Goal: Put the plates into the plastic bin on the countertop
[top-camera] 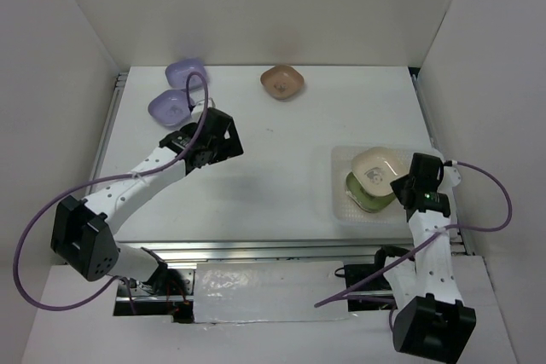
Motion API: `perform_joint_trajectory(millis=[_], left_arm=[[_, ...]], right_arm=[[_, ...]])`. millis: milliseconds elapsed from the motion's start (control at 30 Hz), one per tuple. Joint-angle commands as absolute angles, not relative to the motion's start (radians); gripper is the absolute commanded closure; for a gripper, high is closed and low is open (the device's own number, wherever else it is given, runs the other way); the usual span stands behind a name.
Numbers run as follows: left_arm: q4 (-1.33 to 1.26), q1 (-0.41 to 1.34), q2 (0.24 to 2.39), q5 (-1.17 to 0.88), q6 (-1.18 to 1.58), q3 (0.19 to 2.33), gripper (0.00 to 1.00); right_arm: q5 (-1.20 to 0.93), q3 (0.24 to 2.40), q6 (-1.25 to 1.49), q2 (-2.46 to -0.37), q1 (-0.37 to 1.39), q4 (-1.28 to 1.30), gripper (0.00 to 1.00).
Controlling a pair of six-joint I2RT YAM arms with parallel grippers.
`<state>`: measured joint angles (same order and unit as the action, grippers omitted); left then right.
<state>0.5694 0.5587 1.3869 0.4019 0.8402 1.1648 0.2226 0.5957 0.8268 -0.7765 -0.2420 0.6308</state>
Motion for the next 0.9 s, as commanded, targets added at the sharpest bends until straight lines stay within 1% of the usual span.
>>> perform_joint_trajectory(millis=[0, 33, 67, 100, 133, 167, 233, 300, 400, 467, 533, 600, 633, 667, 700, 767, 800, 867], left_arm=[[0.561, 0.534, 1.428, 0.377, 0.827, 1.201, 0.01], [0.564, 0.523, 1.431, 0.373, 0.827, 1.213, 0.01], [0.569, 0.490, 1.437, 0.368, 0.828, 1.219, 0.01], [0.589, 0.470, 1.446, 0.362, 0.833, 1.229, 0.01], [0.598, 0.444, 1.450, 0.344, 0.838, 1.247, 0.01], [0.609, 0.373, 1.451, 0.328, 0.851, 1.255, 0.01], [0.633, 0.290, 1.457, 0.315, 0.880, 1.266, 0.01], [0.612, 0.157, 1.447, 0.295, 0.928, 1.249, 0.01], [0.516, 0.005, 1.472, 0.269, 0.974, 1.213, 0.01], [0.458, -0.082, 1.515, 0.264, 1.009, 1.230, 0.01], [0.417, -0.116, 1.600, 0.261, 1.037, 1.267, 0.01], [0.293, -0.140, 1.690, 0.236, 1.042, 1.281, 0.01], [0.285, -0.146, 1.725, 0.233, 1.037, 1.333, 0.01], [0.310, -0.155, 1.809, 0.235, 1.031, 1.374, 0.01], [0.331, -0.158, 1.859, 0.236, 1.019, 1.466, 0.01], [0.406, -0.164, 1.986, 0.248, 0.999, 1.560, 0.01], [0.434, -0.164, 2.026, 0.261, 0.988, 1.644, 0.01], [0.488, -0.163, 2.124, 0.278, 0.976, 1.709, 0.01]], right_arm=[[0.161, 0.597, 0.766, -0.767, -0.282, 0.618, 0.94], [0.155, 0.598, 0.764, -0.749, -0.284, 0.621, 0.73], [0.155, 0.604, 0.764, -0.738, -0.282, 0.626, 0.47], [0.158, 0.609, 0.761, -0.729, -0.282, 0.633, 0.16], [0.155, 0.612, 0.755, -0.710, -0.282, 0.634, 0.00], [0.156, 0.635, 0.750, -0.704, -0.282, 0.649, 0.00], [0.147, 0.663, 0.747, -0.692, -0.281, 0.681, 0.00], [0.117, 0.702, 0.739, -0.677, -0.275, 0.692, 0.00], [0.060, 0.747, 0.724, -0.643, -0.233, 0.703, 0.00], [0.019, 0.759, 0.712, -0.627, -0.164, 0.683, 0.00], [-0.020, 0.767, 0.707, -0.630, -0.112, 0.663, 0.00], [-0.040, 0.772, 0.701, -0.635, -0.049, 0.652, 0.00], [-0.041, 0.779, 0.706, -0.640, -0.031, 0.649, 0.00], [-0.043, 0.785, 0.707, -0.640, -0.005, 0.650, 0.00], [-0.041, 0.795, 0.712, -0.640, 0.024, 0.650, 0.00], [-0.032, 0.804, 0.721, -0.637, 0.072, 0.652, 0.00], [-0.028, 0.807, 0.726, -0.627, 0.086, 0.655, 0.00], [-0.008, 0.825, 0.735, -0.624, 0.113, 0.658, 0.00]])
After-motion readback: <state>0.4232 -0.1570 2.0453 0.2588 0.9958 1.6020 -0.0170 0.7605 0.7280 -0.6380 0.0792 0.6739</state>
